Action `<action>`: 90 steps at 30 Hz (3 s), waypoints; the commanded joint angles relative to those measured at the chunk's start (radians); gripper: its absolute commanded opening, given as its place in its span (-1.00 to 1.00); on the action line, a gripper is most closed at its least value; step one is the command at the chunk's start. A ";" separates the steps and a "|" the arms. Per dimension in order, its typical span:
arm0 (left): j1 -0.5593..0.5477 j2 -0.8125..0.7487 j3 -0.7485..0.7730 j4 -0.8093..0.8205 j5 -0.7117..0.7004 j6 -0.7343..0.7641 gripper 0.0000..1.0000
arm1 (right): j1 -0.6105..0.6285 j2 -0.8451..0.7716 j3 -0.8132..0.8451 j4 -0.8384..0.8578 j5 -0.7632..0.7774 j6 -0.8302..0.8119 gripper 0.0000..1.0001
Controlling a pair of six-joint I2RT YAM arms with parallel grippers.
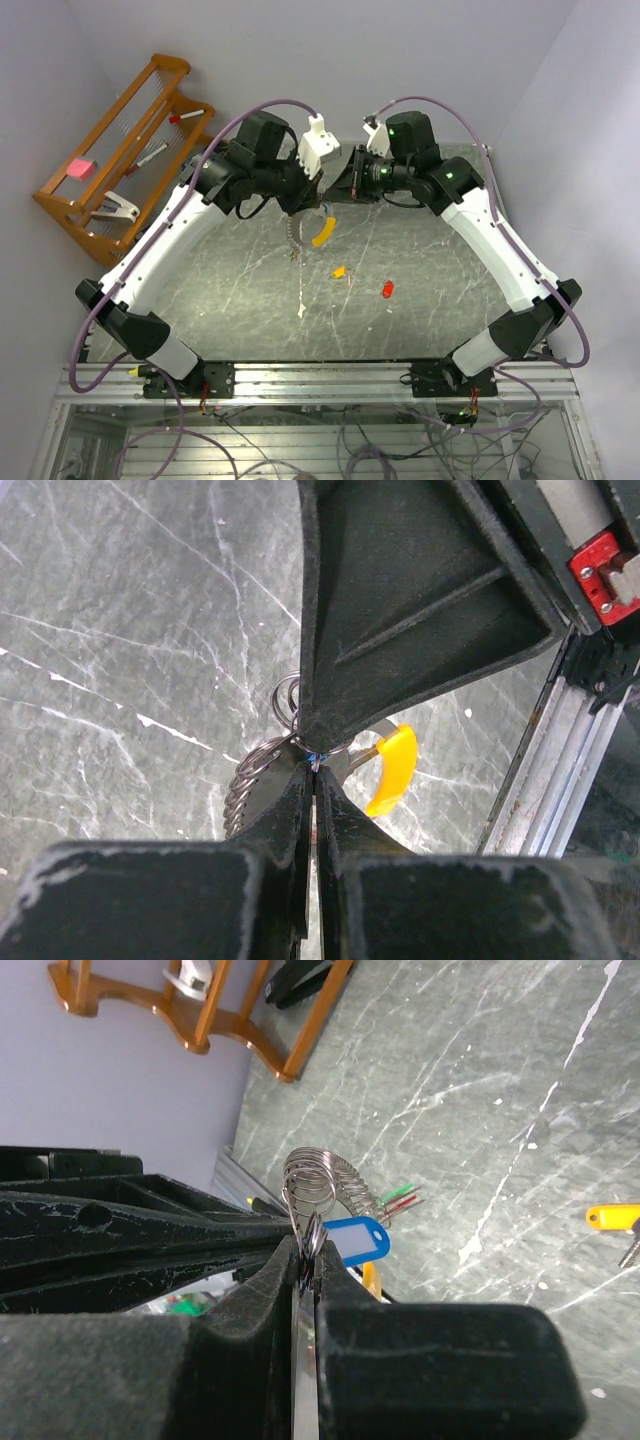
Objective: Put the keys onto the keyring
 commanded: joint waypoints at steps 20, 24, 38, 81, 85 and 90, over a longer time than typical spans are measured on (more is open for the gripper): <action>-0.001 0.133 0.255 -0.387 0.138 0.247 -0.86 | -0.004 -0.041 0.010 -0.053 -0.204 -0.409 -1.00; -0.001 0.155 0.290 -0.437 0.147 0.272 -0.86 | -0.004 -0.054 -0.004 -0.060 -0.222 -0.467 -1.00; 0.000 0.226 0.404 -0.549 0.169 0.354 -0.86 | 0.025 -0.063 0.010 -0.140 -0.184 -0.627 -1.00; 0.058 0.140 0.095 -0.264 0.269 0.304 0.60 | 0.035 0.035 0.150 -0.392 -0.148 -0.584 -1.00; 0.067 0.166 0.091 -0.273 0.318 0.340 0.62 | 0.035 0.030 0.140 -0.394 -0.203 -0.580 -1.00; 0.068 0.202 0.095 -0.326 0.469 0.388 0.60 | 0.035 0.028 0.129 -0.391 -0.203 -0.575 -1.00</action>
